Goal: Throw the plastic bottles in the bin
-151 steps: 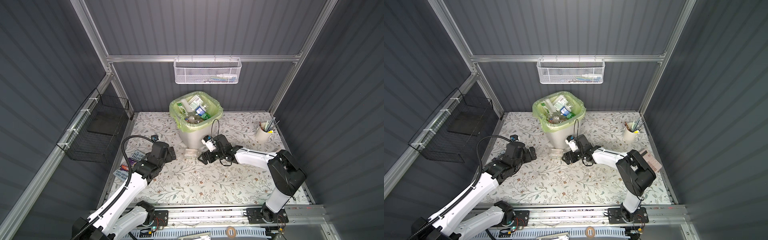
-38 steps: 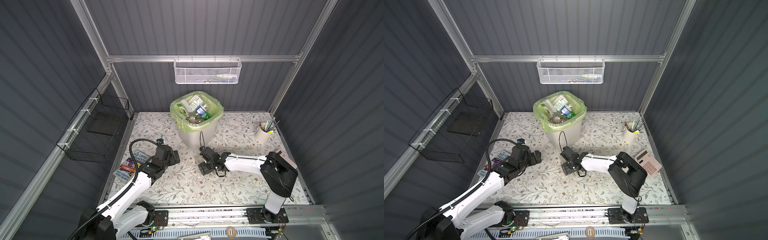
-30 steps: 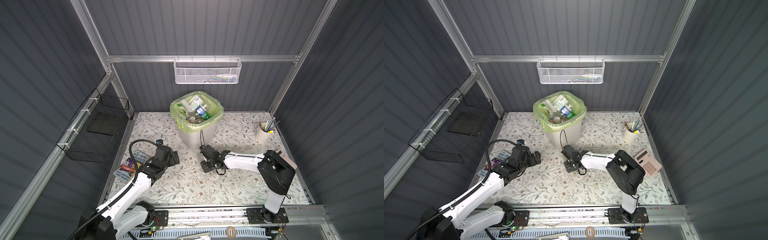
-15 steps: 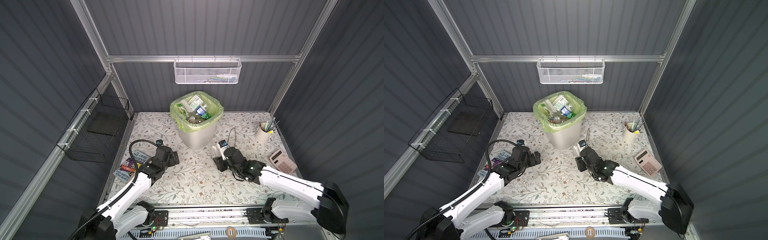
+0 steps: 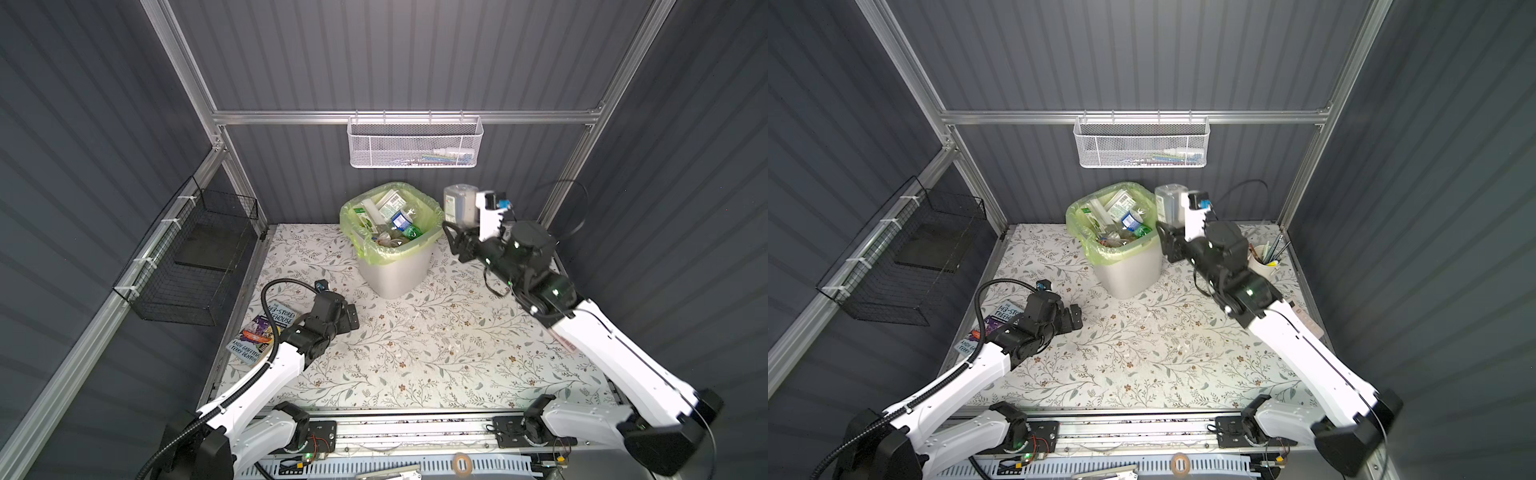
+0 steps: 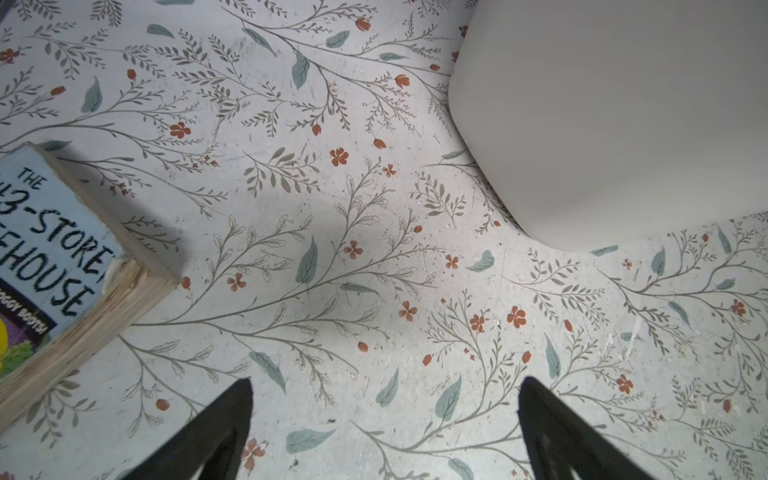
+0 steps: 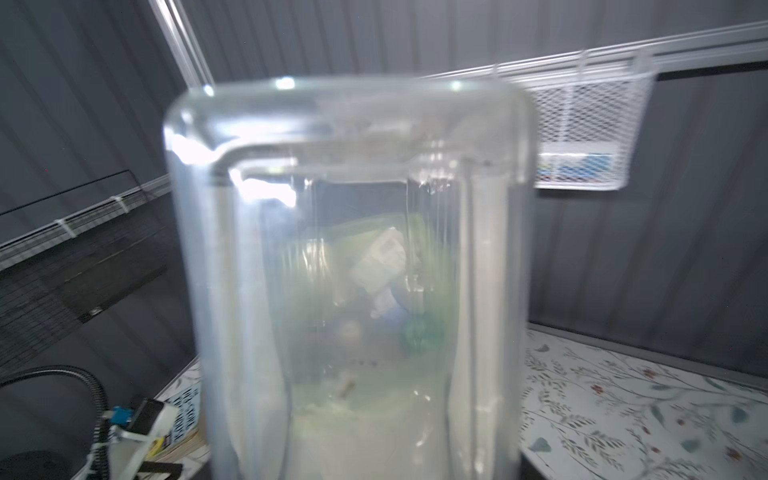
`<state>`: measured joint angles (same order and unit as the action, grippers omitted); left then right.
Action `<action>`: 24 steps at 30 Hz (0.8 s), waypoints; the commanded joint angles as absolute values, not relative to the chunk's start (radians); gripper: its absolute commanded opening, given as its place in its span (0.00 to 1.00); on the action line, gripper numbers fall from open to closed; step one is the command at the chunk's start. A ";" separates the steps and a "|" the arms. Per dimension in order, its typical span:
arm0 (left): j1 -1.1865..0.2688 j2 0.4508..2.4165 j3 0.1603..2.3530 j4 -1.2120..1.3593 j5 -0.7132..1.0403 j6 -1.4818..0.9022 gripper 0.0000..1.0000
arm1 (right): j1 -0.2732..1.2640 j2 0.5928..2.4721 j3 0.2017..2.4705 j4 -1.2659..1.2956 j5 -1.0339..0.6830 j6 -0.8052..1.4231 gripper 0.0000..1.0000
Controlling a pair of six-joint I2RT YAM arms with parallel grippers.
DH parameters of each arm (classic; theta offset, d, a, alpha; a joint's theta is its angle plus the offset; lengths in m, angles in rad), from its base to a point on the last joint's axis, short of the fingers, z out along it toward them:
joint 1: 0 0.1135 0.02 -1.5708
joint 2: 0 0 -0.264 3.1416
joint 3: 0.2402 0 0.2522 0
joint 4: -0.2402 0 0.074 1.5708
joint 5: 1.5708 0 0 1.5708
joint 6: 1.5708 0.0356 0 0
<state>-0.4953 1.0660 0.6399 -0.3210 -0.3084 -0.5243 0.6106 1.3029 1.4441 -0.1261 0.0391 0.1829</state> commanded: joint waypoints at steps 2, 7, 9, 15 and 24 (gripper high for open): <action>-0.491 1.114 0.682 -0.358 -0.281 -0.490 1.00 | 0.574 1.650 1.801 -0.410 -0.225 0.215 0.58; -0.491 1.146 0.710 -0.376 -0.272 -0.476 1.00 | 0.526 1.840 2.069 -0.525 -0.304 0.287 0.73; -0.491 1.142 0.707 -0.377 -0.278 -0.476 1.00 | 0.526 1.833 2.080 -0.515 -0.285 0.283 0.83; -0.491 1.122 0.700 -0.380 -0.298 -0.475 1.00 | 0.523 1.661 1.894 -0.424 -0.128 0.243 0.99; -0.491 1.093 0.693 -0.381 -0.366 -0.452 1.00 | 0.466 1.298 1.396 -0.243 0.080 0.156 0.99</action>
<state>-0.4953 1.1179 0.6800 -0.3634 -0.3229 -0.4801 0.4885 1.3499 1.5276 -0.3008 -0.0284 0.2115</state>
